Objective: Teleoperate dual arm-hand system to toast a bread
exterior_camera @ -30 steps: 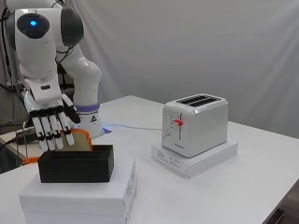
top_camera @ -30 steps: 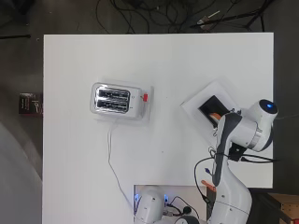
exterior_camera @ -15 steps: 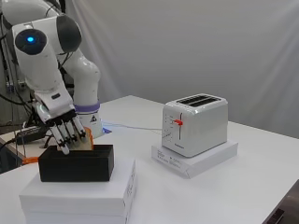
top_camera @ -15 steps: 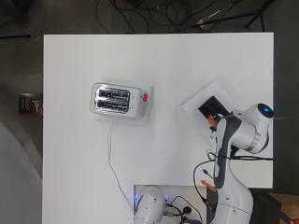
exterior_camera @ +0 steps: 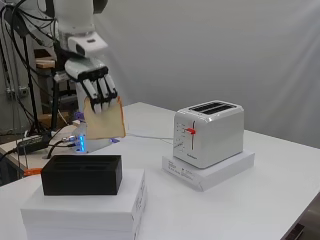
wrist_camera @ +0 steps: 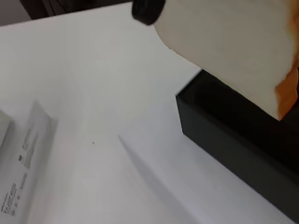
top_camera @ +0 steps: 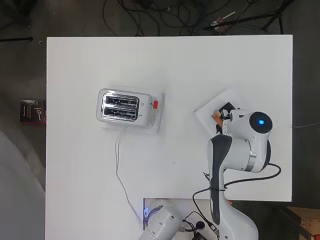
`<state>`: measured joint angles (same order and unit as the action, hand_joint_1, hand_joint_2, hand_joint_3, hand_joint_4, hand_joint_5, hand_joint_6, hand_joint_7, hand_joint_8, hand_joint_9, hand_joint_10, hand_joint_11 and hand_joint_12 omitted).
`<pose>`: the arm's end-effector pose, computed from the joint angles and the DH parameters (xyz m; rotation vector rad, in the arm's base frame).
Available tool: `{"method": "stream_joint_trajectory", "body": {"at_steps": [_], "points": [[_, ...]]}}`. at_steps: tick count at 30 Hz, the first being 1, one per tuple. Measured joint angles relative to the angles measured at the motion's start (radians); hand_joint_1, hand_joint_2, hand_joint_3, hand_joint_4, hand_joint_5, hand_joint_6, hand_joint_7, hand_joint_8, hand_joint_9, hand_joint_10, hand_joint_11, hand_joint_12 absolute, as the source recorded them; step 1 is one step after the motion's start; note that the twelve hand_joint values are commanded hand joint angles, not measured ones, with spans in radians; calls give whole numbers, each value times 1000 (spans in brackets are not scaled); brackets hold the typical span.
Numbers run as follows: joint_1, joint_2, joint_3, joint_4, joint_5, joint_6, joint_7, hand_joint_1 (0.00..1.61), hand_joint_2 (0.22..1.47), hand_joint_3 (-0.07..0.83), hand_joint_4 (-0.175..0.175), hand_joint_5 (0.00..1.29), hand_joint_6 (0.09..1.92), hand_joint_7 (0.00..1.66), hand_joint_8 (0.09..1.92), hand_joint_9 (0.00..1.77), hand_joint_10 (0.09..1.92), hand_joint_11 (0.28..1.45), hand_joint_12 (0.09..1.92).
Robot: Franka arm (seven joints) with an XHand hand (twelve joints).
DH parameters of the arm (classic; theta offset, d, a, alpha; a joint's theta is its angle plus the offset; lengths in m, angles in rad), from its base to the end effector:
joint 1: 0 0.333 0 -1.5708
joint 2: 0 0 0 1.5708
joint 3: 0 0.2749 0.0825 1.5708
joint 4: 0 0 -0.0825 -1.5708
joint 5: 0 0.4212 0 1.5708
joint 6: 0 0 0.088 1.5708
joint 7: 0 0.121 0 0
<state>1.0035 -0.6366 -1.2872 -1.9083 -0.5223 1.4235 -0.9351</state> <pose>0.4595 -0.2684 0.4500 -2.6950 -1.1295 0.2562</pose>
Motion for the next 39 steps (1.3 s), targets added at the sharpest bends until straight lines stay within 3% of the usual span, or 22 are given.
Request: {"method": "stream_joint_trajectory", "body": {"at_steps": [5,11,14,19,22,25,28,32,36,39], "points": [[-44,-5,199,75,66,9,19,1220,1195,1,-171,661,1331,1008,1071,1441,87,683,607],[-19,40,321,46,58,54,-65,1226,1187,-1,-175,673,1294,1034,1034,1398,87,709,407],[-7,157,320,26,112,50,-160,1228,1183,0,-175,677,1285,1044,1016,1408,87,727,336],[-67,454,392,166,234,42,-322,1225,1188,1,-175,661,1294,1037,1030,1417,87,740,304],[-66,584,477,246,236,17,-331,1215,1209,1,-175,619,1335,1000,1093,1415,87,751,295],[55,598,504,273,208,2,-306,1221,1198,-1,-175,646,1306,1018,1067,1422,87,761,293],[328,507,392,314,154,-38,-278,1233,1173,-2,-175,706,1227,1055,1018,1460,87,775,321],[764,342,66,440,94,-165,-263,1251,1130,-2,-175,801,1110,1127,901,1483,87,706,634],[1098,266,-261,551,155,-246,-306,1253,1128,-2,-175,809,1093,1130,901,1481,87,678,681],[1191,352,-420,620,235,-293,-341,1250,1130,1,-174,801,1114,1122,906,1468,87,673,660]]}}
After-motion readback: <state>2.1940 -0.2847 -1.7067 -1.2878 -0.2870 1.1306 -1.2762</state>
